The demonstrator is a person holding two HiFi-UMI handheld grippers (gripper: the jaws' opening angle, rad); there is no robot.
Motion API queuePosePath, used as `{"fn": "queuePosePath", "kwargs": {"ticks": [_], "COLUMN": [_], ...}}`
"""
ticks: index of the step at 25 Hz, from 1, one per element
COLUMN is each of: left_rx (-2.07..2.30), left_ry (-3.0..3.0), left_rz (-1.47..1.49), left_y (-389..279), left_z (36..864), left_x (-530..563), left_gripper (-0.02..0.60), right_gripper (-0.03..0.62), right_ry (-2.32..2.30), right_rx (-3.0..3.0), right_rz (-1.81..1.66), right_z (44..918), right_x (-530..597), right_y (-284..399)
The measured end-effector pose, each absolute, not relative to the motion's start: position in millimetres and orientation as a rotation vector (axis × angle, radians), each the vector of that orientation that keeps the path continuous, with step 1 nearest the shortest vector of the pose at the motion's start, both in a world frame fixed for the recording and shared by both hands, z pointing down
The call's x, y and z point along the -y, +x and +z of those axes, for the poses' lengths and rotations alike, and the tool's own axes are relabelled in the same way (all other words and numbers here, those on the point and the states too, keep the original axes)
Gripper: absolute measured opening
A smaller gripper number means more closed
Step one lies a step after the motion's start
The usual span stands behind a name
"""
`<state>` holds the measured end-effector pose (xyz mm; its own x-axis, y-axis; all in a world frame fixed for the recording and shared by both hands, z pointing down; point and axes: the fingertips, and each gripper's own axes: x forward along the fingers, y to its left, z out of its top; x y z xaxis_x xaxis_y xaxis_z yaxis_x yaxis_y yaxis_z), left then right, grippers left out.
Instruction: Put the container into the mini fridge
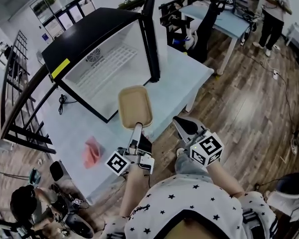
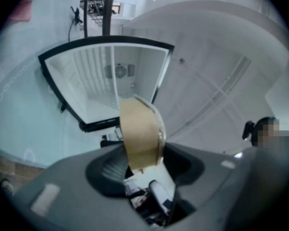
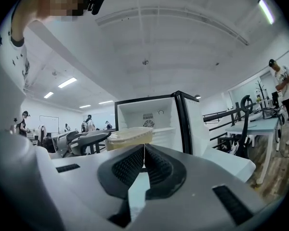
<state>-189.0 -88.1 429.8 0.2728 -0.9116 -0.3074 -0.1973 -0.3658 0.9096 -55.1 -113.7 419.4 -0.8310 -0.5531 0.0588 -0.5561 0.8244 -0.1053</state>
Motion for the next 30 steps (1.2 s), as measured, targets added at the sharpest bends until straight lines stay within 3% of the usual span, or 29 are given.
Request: {"fn": "queuePosePath", "kwargs": {"ticks": [30], "left_rx": [1.376], "left_ry": [1.584], "left_rz": [-1.466], "left_y": [-247], "left_z": [418], "left_x": [217], "left_gripper": [0.224], "right_gripper": [0.021], "right_ry": [0.305], "right_rx": [3.074], "right_rz": [0.175], "right_z": [430], "right_x": [282], "right_y": [-102]}}
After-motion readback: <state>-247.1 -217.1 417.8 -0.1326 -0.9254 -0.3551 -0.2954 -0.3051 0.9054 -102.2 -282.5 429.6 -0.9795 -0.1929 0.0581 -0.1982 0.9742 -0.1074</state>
